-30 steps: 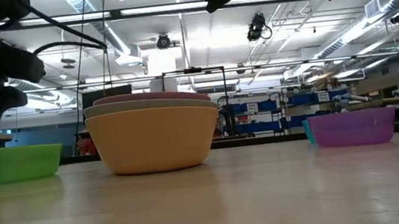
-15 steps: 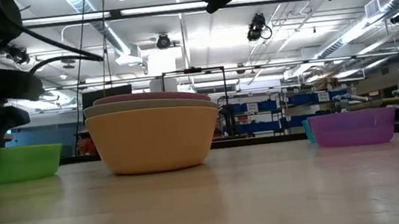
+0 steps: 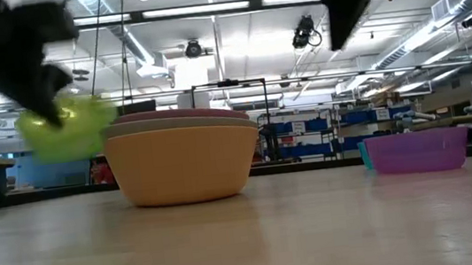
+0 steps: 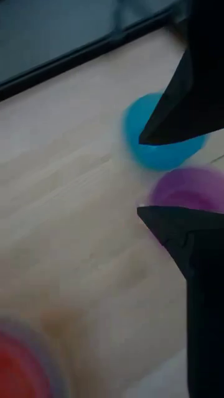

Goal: Nest bowls inside each other
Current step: Stack the green bowl on top of the orange bowl

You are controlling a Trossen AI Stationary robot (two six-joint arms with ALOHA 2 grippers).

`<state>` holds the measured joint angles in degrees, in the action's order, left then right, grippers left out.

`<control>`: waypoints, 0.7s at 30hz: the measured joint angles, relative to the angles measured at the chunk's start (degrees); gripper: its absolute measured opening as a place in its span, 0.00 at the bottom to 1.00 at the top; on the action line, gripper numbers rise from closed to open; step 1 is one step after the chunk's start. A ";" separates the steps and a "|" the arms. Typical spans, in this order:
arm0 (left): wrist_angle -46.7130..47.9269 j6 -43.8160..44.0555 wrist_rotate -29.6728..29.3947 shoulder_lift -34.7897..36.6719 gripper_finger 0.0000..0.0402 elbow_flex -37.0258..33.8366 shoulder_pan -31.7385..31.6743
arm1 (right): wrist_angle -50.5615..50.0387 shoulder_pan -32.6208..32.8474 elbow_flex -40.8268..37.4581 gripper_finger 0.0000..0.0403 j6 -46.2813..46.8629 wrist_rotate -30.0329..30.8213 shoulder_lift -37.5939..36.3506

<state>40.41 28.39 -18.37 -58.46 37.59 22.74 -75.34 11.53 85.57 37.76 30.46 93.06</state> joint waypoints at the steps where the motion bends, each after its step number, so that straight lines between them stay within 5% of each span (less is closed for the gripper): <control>1: -0.03 -1.67 -1.68 0.00 0.01 2.26 0.00 | -2.52 0.00 -0.42 0.39 1.93 -0.01 0.00; 5: -1.84 -8.54 -6.90 0.00 0.01 11.05 -0.02 | -7.41 0.08 -1.70 0.39 6.11 0.05 -0.13; 9: -8.72 -15.06 -6.18 -1.67 0.01 15.65 -0.02 | -7.22 0.37 -2.67 0.39 7.32 0.24 -0.07; 21: -21.74 -16.31 1.17 -19.23 0.01 15.87 -1.01 | -11.55 0.48 -3.48 0.39 12.15 0.24 -0.07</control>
<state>18.66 12.08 -17.20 -77.69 53.46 21.73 -86.89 12.01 82.08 49.91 30.70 92.99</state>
